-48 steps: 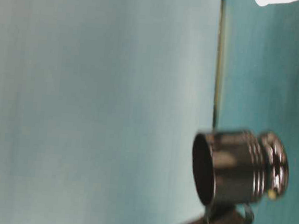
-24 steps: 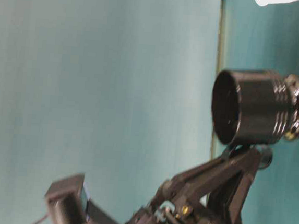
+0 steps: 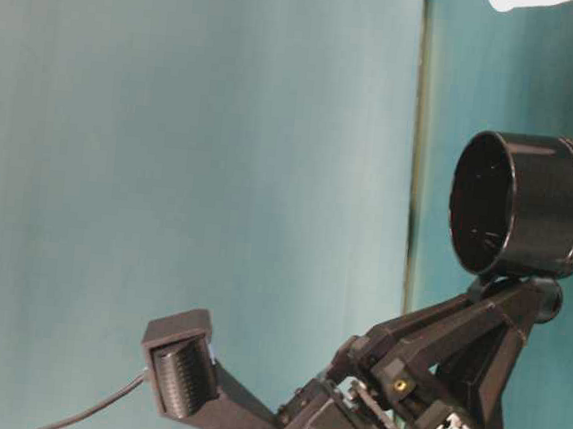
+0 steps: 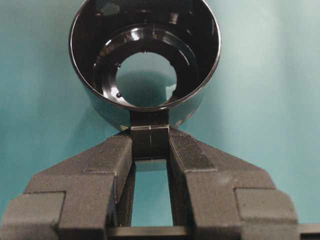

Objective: Put the paper cup into the moved cup holder.
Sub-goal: 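Lower the holder onto the table and open the left gripper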

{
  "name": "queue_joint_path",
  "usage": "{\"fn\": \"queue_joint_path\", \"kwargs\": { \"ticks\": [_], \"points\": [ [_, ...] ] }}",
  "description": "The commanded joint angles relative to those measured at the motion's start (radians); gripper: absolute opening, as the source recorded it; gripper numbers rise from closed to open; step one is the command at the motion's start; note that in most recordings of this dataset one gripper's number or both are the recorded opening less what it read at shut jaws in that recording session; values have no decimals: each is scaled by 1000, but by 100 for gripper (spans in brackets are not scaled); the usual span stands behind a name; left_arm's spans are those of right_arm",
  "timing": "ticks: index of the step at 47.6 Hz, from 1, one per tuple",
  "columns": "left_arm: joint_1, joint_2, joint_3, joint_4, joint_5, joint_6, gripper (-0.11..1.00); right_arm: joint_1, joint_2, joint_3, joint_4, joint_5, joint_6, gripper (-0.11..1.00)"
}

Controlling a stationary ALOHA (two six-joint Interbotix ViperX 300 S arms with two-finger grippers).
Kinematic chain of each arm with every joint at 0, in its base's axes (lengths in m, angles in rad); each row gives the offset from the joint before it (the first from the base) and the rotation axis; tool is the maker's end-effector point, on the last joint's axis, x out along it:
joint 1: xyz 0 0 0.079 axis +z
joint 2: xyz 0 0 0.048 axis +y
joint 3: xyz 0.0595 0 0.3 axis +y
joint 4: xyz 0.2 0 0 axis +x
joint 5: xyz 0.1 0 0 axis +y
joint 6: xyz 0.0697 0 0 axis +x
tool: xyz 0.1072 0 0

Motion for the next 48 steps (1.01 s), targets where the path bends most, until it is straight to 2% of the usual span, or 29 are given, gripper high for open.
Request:
{"fn": "queue_joint_path", "kwargs": {
  "ticks": [1,12,48],
  "points": [
    [-6,6,-17,3,-14,2,19,0,8,-18,3,-3,5,1],
    [-26,25,-18,3,-14,0,19,0,8,-18,3,-5,5,1],
    [-21,40,-20,3,-21,-2,19,0,8,-18,3,-5,6,1]
  ]
}}
